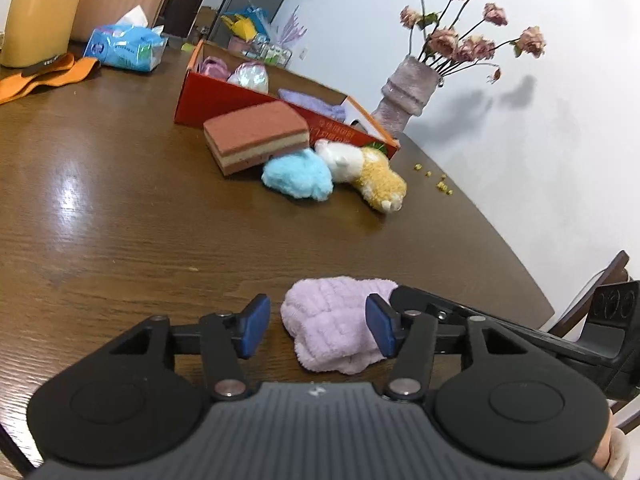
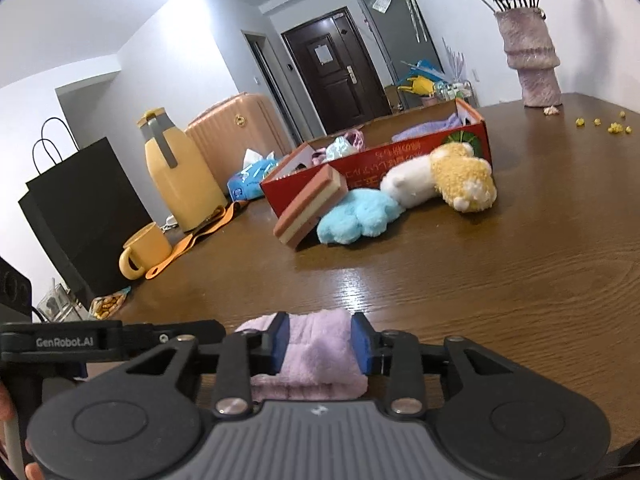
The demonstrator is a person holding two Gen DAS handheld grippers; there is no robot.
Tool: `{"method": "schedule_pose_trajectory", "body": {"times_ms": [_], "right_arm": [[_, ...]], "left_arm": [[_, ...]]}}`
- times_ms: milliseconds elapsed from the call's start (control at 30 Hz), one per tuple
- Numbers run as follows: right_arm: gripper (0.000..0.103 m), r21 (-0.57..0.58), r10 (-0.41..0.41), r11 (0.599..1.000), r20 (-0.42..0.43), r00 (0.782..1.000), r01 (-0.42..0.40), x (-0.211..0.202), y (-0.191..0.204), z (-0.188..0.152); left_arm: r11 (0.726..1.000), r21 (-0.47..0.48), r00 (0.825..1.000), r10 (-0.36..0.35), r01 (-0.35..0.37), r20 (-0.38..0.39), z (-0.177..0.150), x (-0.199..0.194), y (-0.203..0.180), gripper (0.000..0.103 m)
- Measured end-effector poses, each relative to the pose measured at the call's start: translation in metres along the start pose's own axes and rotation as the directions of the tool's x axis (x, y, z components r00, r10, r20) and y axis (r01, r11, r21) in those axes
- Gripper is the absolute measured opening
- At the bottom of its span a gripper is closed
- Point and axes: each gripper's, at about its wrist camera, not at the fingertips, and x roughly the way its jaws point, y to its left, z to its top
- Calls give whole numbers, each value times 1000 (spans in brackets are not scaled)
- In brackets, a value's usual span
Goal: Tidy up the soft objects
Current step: 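Carry the fuzzy hair band into the red box and open both grippers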
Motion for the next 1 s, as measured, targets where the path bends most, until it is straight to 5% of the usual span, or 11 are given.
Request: {"method": "schedule_pose_trajectory", "body": {"times_ms": [100,233,567,833,1000], "right_arm": [[36,7,-22,1000,-24,999,22,10,-2,-1],[34,39,-17,999,-52,999,19,18,-12,-6],[17,14,18,1000,-12,1000,-18,22,-17,20],[17,-104,6,994,165,986,11,53,-22,150],[17,-108,-55,992,81,995,63,136,-42,229]], "left_arm": [[1000,-16,1000,-4,4,-19,0,10,2,52],[1000,-22,999,-11,10,-38,-1,23,6,28],[996,57,997,-76,74,31,22,26,-7,22],[983,149,980,-129,107,150,156,66,-30,22],[995,89,995,-44,36,92,232,141,-10,22]]}}
